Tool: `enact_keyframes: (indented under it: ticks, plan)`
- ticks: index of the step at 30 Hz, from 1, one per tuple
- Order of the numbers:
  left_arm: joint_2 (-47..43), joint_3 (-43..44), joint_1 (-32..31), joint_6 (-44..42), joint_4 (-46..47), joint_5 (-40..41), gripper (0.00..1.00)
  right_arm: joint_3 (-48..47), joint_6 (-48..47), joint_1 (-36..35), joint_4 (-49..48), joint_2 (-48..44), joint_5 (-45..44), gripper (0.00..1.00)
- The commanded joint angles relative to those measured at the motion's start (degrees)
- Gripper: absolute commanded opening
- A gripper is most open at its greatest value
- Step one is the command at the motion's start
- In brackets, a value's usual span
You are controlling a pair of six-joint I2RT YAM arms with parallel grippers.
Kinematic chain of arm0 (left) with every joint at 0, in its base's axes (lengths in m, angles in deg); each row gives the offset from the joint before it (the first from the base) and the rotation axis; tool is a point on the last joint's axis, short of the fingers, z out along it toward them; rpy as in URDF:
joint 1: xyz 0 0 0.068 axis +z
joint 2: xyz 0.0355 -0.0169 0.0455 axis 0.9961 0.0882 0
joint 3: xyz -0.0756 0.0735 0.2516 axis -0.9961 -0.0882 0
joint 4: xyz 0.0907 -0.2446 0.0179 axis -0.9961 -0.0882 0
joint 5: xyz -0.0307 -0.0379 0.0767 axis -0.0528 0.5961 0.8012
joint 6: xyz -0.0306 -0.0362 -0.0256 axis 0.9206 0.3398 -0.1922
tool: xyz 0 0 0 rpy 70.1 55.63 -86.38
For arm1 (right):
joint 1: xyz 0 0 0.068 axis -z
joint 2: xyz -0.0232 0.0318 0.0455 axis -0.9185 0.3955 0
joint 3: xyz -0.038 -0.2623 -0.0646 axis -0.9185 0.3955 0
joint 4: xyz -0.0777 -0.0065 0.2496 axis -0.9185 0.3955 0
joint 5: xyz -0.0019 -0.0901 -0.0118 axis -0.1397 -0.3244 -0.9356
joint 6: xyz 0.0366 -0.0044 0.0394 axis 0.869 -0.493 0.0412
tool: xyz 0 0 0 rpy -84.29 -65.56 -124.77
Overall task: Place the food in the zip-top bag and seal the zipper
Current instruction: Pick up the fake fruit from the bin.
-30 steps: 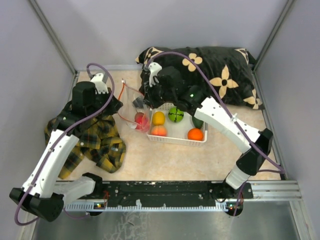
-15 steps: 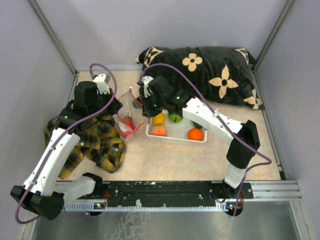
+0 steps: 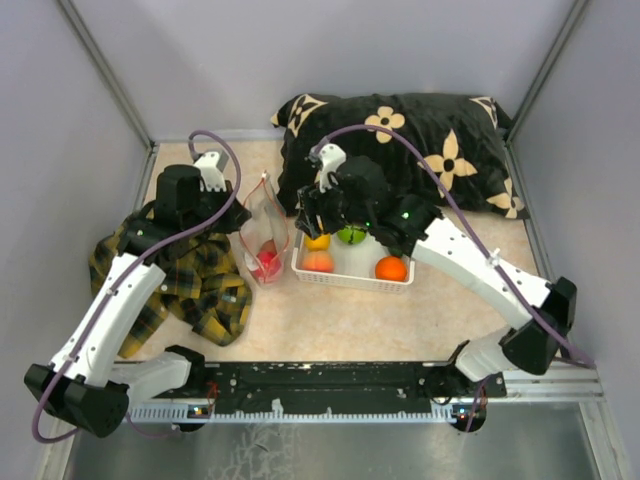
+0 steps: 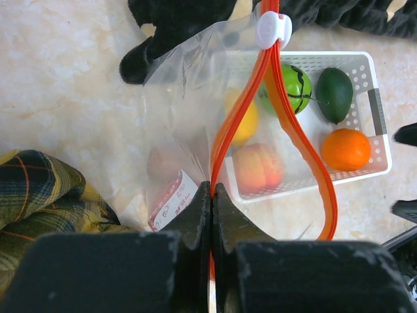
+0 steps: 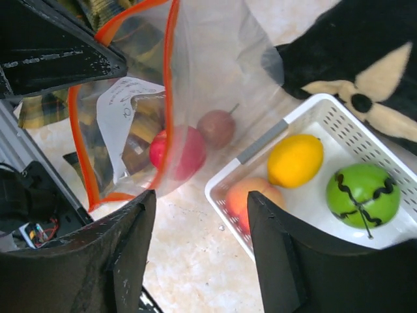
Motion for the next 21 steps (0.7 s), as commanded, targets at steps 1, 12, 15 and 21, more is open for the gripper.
enact_keyframes:
  ticks: [1,12,15,21]
  plan:
    - [0.2,-0.4,-0.3,0.0,2.6,-1.3,0.00,3.3,-0.5,0.2,-1.6,-5.8,-6.3,0.61]
    - [-0.3,-1.8,-0.4,-0.1,3.3,-2.3,0.00,16.3,-1.0,11.1,-0.5,-10.2,-14.9,0.72]
    - [-0.3,-2.1,-0.4,-0.2,3.5,-2.6,0.00,18.5,-1.6,12.4,-1.2,-8.1,-18.2,0.77]
    - [-0.5,-2.0,-0.4,-0.6,3.3,-2.5,0.00,20.1,-1.0,17.0,-2.3,-0.1,-23.9,0.80]
